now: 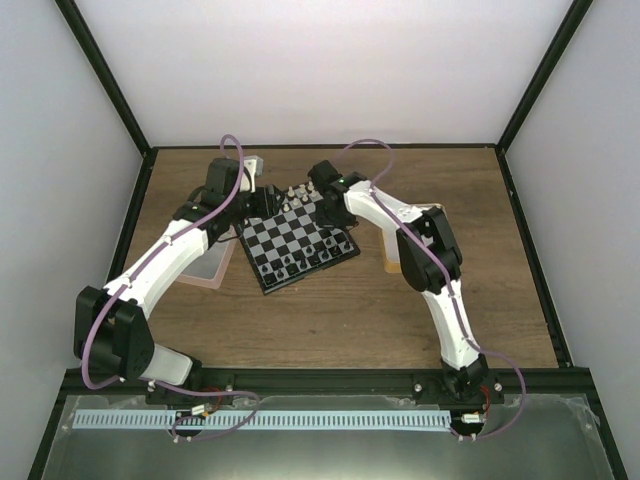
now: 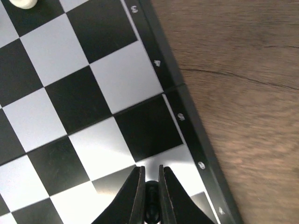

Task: Set up the chess pieces on the board
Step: Pick up the chess piece from the chessboard, then place the chess piece on the chessboard.

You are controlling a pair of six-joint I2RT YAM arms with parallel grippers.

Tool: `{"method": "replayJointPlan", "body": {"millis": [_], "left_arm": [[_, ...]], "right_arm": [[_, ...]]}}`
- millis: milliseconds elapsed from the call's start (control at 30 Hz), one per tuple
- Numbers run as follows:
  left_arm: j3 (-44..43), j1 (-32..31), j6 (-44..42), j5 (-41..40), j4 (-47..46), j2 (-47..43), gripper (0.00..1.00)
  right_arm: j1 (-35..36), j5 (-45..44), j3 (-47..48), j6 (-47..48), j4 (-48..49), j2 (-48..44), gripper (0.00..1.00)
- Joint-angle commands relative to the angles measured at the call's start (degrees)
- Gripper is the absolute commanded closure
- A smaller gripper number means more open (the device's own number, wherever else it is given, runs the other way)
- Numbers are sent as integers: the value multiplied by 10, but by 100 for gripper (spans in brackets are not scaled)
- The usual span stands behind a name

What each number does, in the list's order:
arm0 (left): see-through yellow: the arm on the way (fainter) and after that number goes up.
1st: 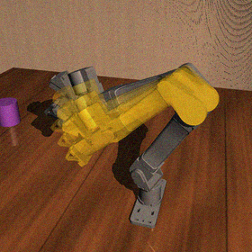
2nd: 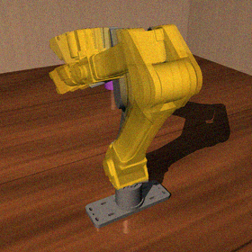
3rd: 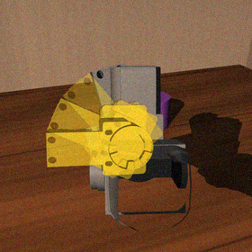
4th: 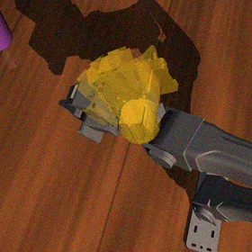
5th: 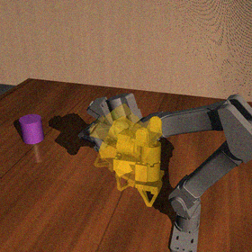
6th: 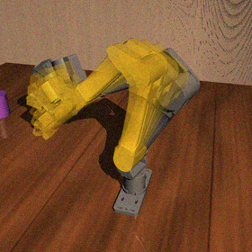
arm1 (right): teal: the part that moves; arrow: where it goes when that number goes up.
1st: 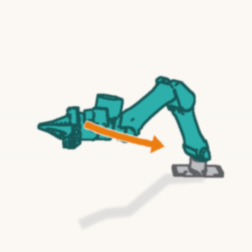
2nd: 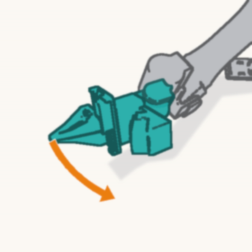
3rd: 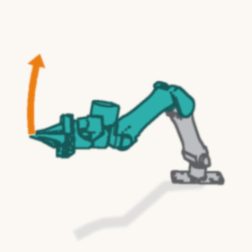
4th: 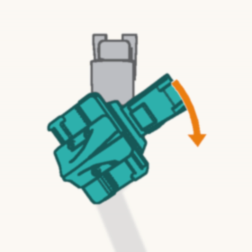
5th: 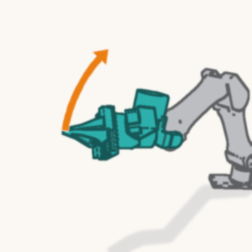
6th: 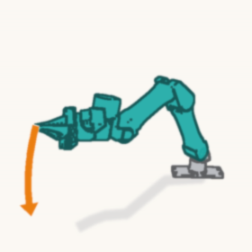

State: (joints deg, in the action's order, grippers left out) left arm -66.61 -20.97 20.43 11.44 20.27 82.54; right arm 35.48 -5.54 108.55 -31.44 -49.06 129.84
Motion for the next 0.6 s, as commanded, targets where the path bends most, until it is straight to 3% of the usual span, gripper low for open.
{"method": "replayJointPlan", "body": {"millis": [0,567], "left_arm": [[4,4,-4,0,-1,1,39],[4,4,-3,4,-2,2,39]], "right_arm": [[6,-39,-25,-22,-7,-57,99],[6,-5,-99,-16,13,-86,99]]}}
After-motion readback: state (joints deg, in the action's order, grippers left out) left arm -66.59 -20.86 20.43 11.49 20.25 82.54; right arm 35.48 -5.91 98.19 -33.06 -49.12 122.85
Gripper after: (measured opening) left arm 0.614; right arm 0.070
